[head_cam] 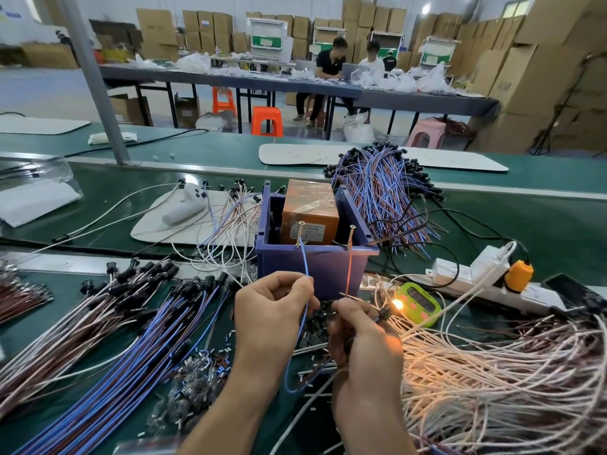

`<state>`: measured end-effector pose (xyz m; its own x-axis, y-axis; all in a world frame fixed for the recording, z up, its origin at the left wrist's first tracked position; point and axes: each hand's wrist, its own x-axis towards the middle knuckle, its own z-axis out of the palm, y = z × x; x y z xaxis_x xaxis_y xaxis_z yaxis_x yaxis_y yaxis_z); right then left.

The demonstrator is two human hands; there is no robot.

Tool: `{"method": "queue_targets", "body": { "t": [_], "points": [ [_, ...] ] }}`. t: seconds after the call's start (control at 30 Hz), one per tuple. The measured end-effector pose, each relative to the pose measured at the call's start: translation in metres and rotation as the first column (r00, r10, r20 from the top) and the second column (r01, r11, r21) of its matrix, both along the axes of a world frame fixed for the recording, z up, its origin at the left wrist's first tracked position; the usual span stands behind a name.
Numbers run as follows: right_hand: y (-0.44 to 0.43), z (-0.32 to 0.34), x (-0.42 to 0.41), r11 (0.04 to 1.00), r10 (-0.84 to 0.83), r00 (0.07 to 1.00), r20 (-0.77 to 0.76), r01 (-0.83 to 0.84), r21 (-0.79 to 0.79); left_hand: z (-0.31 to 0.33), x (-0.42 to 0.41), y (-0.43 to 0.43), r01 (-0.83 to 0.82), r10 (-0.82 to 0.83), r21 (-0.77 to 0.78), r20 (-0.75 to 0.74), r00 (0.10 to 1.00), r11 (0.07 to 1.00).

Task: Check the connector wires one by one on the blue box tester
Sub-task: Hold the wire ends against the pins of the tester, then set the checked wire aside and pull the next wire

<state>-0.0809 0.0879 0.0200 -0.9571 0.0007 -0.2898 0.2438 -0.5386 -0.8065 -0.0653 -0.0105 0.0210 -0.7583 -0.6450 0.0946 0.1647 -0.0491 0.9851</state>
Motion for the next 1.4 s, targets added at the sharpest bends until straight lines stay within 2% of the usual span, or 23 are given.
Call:
{"method": "queue_targets", "body": {
  "t": [0.13, 0.27, 0.43, 0.6, 0.73, 0.83, 0.93, 1.03, 1.13, 1.2, 1.23, 1.3, 1.4],
  "points": [
    [0.002, 0.003, -0.001, 0.998, -0.050, 0.998, -0.031, 0.049, -0.050, 0.000, 0.001, -0.001, 0.010, -0.010, 0.009, -0.001, 1.000, 1.000],
    [0.006, 0.006, -0.001, 0.999, -0.041, 0.992, -0.116, 0.041, -0.003, 0.001, 0.004, -0.003, 0.054, -0.054, 0.017, -0.014, 0.998, 0.998],
    [0.006, 0.014, 0.003, 0.982, 0.170, 0.969, -0.180, -0.150, 0.118, 0.009, 0.007, -0.007, 0.253, -0.253, 0.075, -0.013, 0.967, 0.965],
    [0.002, 0.019, 0.011, 0.912, 0.365, 0.922, -0.127, -0.326, 0.250, 0.016, 0.012, -0.018, 0.455, -0.473, 0.339, -0.033, 0.880, 0.823],
    [0.017, 0.032, 0.018, 0.826, 0.470, 0.879, -0.077, -0.408, 0.387, 0.020, 0.011, -0.021, 0.427, -0.441, 0.377, -0.053, 0.896, 0.822],
    [0.049, 0.049, 0.025, 0.857, 0.423, 0.899, -0.115, -0.356, 0.373, 0.024, 0.014, -0.021, 0.336, -0.341, 0.382, -0.057, 0.938, 0.861],
    [0.101, 0.064, 0.027, 0.894, 0.343, 0.931, -0.126, -0.283, 0.349, 0.028, 0.017, -0.022, 0.294, -0.314, 0.345, 0.001, 0.950, 0.891],
    [0.162, 0.069, 0.026, 0.858, 0.225, 0.967, -0.122, -0.137, 0.495, 0.030, 0.019, -0.013, 0.343, -0.363, 0.273, 0.025, 0.931, 0.899],
    [0.221, 0.071, 0.025, 0.766, 0.099, 0.982, -0.164, 0.030, 0.643, 0.030, 0.020, 0.008, 0.396, -0.419, 0.250, 0.042, 0.907, 0.884],
    [0.257, 0.072, 0.024, 0.651, 0.044, 0.982, -0.186, 0.113, 0.751, 0.030, 0.023, 0.026, 0.420, -0.446, 0.209, 0.097, 0.890, 0.883],
    [0.272, 0.074, 0.024, 0.560, 0.023, 0.981, -0.190, 0.145, 0.815, 0.028, 0.024, 0.035, 0.440, -0.461, 0.157, 0.141, 0.876, 0.884],
    [0.296, 0.079, 0.022, 0.320, 0.024, 0.986, -0.165, 0.149, 0.936, 0.025, 0.028, 0.056, 0.496, -0.491, 0.034, 0.221, 0.843, 0.867],
    [0.317, 0.088, 0.019, 0.018, 0.001, 0.997, -0.080, 0.080, 0.997, 0.025, 0.036, 0.083, 0.593, -0.526, -0.130, 0.340, 0.779, 0.794]
  ]
}}
